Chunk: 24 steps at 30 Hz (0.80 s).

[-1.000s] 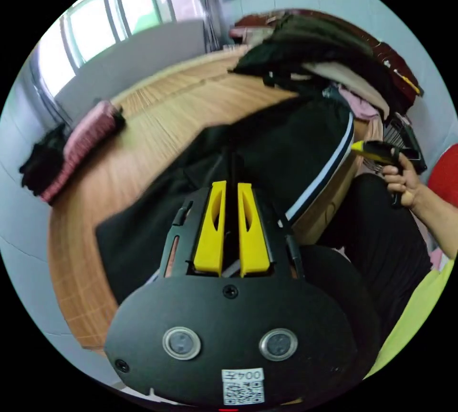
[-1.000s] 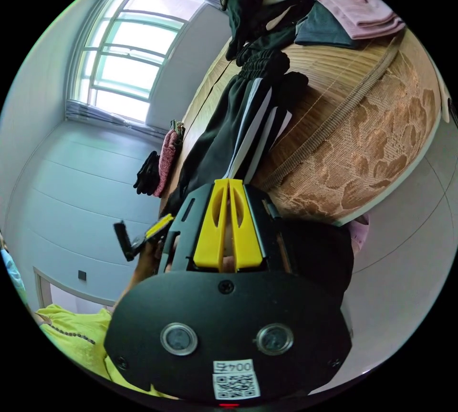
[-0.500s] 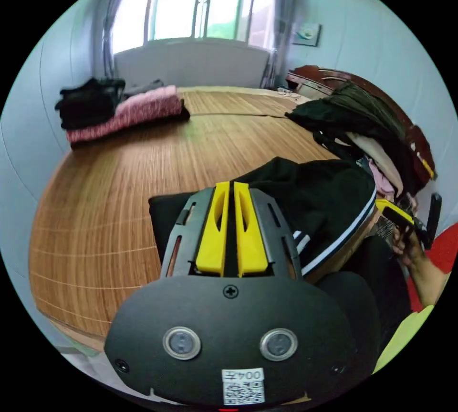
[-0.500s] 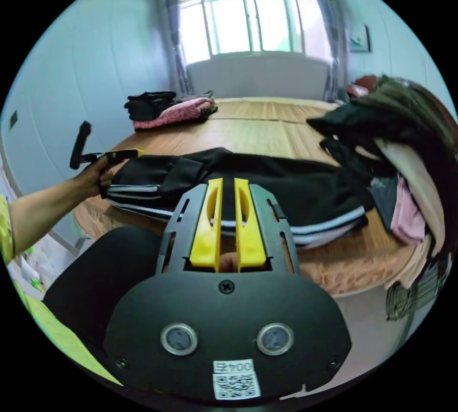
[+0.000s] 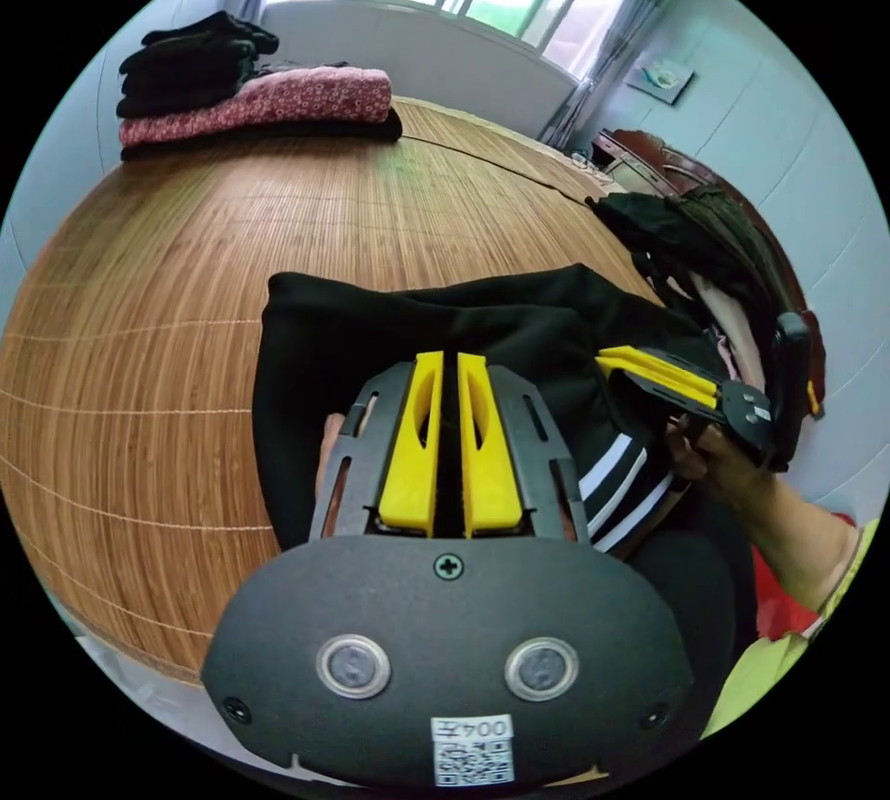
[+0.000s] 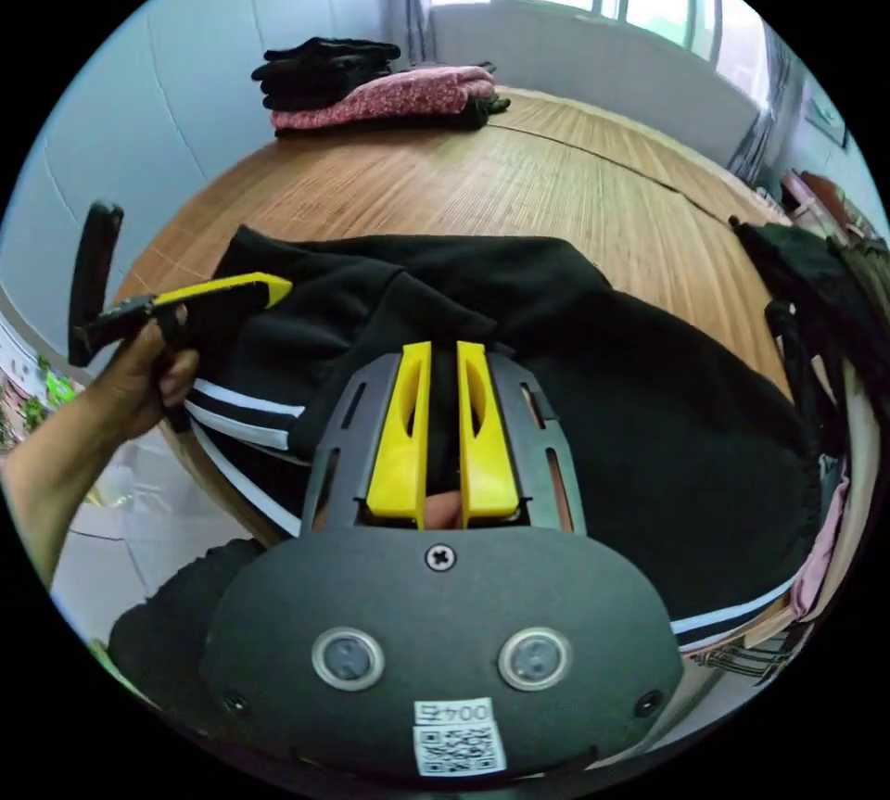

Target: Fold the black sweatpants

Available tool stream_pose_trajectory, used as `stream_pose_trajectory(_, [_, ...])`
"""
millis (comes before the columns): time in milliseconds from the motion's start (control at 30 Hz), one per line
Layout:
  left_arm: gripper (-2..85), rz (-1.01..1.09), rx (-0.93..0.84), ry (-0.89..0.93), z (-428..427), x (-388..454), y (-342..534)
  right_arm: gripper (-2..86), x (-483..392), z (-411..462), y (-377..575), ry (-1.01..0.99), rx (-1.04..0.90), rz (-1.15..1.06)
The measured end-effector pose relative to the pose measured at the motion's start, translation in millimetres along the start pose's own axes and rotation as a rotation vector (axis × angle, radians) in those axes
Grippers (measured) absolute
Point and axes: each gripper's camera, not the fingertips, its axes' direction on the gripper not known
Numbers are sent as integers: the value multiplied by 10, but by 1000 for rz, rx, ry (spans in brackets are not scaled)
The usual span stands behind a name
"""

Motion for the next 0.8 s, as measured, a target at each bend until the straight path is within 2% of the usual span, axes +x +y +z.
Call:
stream_pose_trajectory(67, [33,-5,-5,9,6,-60,2,65,196,-118,-18,-78,15,54])
stream_pose_trajectory(167, [34,-9,-1,16,-9,-149,27,61,197,-399,253,-77,161,36])
stream_pose_trajectory(200, [35,-11,-2,19,-14,-185,35,61,184,-317,304,-81,124,21])
stream_pose_trajectory(233, [37,-13,-3,31,-22,-227,37,61,186,-30,401,-79,-13,7])
stream_pose_trajectory(267, [38,-17,-6,35,-29,-249,35,55,303,-76,552,-118,82,55])
stream_pose_trajectory(300, [41,-6,-6,35,-86,-261,24,52,379,-91,579,-134,70,94])
stream_pose_trajectory(333, [45,16,33,21,-238,-239,34,45,532,-169,644,-163,79,168])
stream_pose_trajectory(367, [48,22,79,17,-356,-230,61,34,666,-358,786,-178,169,225])
stream_pose_trajectory(433, [69,8,274,44,-887,-291,278,17,832,-580,1036,-212,257,286])
stream_pose_trajectory(533, [103,-105,350,27,-1301,-652,681,0,943,-654,1356,-253,269,314])
stream_pose_trajectory(633, [140,-242,315,58,-1453,-1123,1079,-5,936,-582,1532,-303,274,326])
stream_pose_trajectory(800, [201,-292,194,99,-1296,-1324,1316,-7,847,-313,1553,-340,254,333])
